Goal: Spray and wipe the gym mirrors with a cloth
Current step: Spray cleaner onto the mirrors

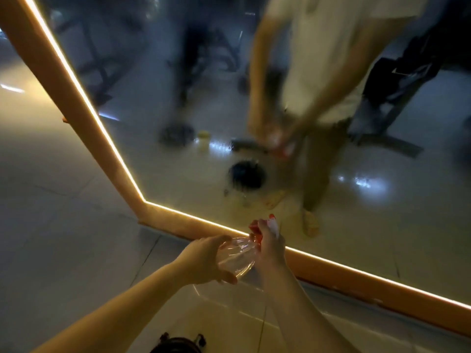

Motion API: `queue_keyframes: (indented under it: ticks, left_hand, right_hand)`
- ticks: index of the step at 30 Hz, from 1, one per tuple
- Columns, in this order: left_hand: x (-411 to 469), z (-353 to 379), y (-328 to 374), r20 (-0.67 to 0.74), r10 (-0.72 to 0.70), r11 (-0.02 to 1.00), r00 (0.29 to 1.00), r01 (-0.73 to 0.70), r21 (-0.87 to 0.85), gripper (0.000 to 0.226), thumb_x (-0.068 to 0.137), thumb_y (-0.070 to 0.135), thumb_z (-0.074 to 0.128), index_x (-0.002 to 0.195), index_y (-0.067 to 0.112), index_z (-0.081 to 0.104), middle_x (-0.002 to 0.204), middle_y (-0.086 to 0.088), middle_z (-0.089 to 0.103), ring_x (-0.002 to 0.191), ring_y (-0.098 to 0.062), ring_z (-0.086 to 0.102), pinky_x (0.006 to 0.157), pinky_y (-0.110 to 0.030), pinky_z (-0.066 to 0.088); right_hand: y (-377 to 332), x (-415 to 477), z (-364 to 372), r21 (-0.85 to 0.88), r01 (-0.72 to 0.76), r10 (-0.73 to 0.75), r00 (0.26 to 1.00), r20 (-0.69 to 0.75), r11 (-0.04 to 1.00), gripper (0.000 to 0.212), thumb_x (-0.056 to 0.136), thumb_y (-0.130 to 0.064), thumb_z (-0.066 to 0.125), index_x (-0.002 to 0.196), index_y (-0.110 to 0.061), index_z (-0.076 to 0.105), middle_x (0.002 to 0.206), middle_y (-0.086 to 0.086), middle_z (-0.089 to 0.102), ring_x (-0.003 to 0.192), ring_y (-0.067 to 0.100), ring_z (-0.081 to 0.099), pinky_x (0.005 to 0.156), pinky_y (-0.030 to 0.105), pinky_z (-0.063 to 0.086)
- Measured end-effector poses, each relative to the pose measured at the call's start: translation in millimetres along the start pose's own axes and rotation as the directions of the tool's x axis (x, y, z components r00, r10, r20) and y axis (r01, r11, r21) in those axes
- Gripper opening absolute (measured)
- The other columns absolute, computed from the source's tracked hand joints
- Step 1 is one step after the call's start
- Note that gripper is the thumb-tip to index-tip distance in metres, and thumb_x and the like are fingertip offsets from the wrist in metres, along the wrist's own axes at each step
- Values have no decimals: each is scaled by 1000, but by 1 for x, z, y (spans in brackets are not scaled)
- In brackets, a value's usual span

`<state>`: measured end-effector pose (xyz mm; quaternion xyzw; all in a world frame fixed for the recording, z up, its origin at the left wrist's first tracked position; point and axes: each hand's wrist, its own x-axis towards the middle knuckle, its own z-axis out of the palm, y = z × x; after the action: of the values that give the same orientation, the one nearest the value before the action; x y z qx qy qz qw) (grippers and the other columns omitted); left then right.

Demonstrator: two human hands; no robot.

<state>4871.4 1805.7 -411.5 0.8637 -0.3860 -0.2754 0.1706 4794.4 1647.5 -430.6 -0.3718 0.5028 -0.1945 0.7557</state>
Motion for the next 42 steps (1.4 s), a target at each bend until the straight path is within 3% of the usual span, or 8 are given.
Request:
queue_keyframes:
  ticks: [10, 17, 20, 23, 28, 34, 38, 42]
  left_hand:
    - [27, 28, 54, 144, 148, 988, 978, -151, 10, 100, 65, 56, 94, 151, 38, 46, 145, 14, 60, 127, -12, 58, 108, -33, 49]
    - [44, 71, 98, 237, 227, 970, 945, -242, 33, 92, 64, 53, 95, 144, 36, 52, 136, 14, 65, 123, -14, 63, 104, -35, 53]
    - [51, 84, 116, 264, 245, 966, 933, -258, 15, 92, 62, 52, 95, 142, 37, 53, 135, 16, 65, 122, -12, 63, 102, -34, 53]
    - [61, 92, 136, 294, 270, 959, 917, -283, 2, 98, 59, 57, 95, 144, 39, 51, 136, 19, 63, 124, -11, 61, 102, -33, 53]
    - [71, 104, 181, 362, 306, 944, 880, -330, 4, 98, 60, 56, 96, 146, 39, 52, 140, 18, 62, 128, -10, 58, 107, -33, 50]
    - [83, 127, 228, 402, 314, 944, 860, -328, -36, 92, 56, 55, 95, 139, 45, 57, 130, 26, 64, 121, -4, 57, 103, -29, 49]
    - [93, 136, 263, 405, 365, 923, 838, -384, -38, 112, 40, 81, 85, 142, 47, 54, 130, 28, 63, 123, -5, 59, 104, -31, 48]
    - [104, 147, 303, 444, 376, 905, 813, -426, 13, 101, 54, 70, 88, 144, 45, 50, 133, 23, 63, 122, -8, 60, 97, -26, 48]
  right_hand:
    - [-23, 3, -59, -17, -1, -3, 972, -235, 1000, 44, 95, -28, 72, 130, -8, 54, 108, 16, 64, 89, 26, 64, 70, 36, 56]
    - [-32, -7, -117, -92, 151, -172, 936, -307, 984, 25, 97, -20, 67, 74, -16, 58, 76, 14, 57, 75, 30, 53, 71, 39, 43]
    - [-40, -14, -136, 6, 148, -135, 917, -376, 989, 9, 95, -22, 70, 96, -13, 68, 92, 12, 65, 83, 28, 63, 72, 36, 49]
    - [-51, -15, -156, 40, 158, -127, 899, -419, 987, 29, 97, -26, 66, 122, -11, 67, 107, 14, 67, 93, 27, 65, 70, 32, 50]
    - [-76, -16, -202, 44, 172, -130, 866, -483, 984, 4, 102, -22, 61, 99, -21, 59, 90, 3, 58, 81, 21, 59, 74, 35, 48]
    - [-102, -11, -249, 116, 229, -142, 853, -503, 966, 8, 100, -17, 66, 107, -16, 64, 85, 8, 61, 76, 21, 58, 71, 36, 47]
    - [-120, -9, -279, 114, 272, -166, 815, -556, 955, 18, 100, -21, 65, 96, -3, 68, 84, 14, 65, 77, 25, 59, 69, 36, 46]
    - [-140, -7, -313, 123, 275, -167, 821, -546, 954, 15, 102, -21, 63, 104, -7, 67, 91, 12, 66, 82, 24, 62, 70, 35, 50]
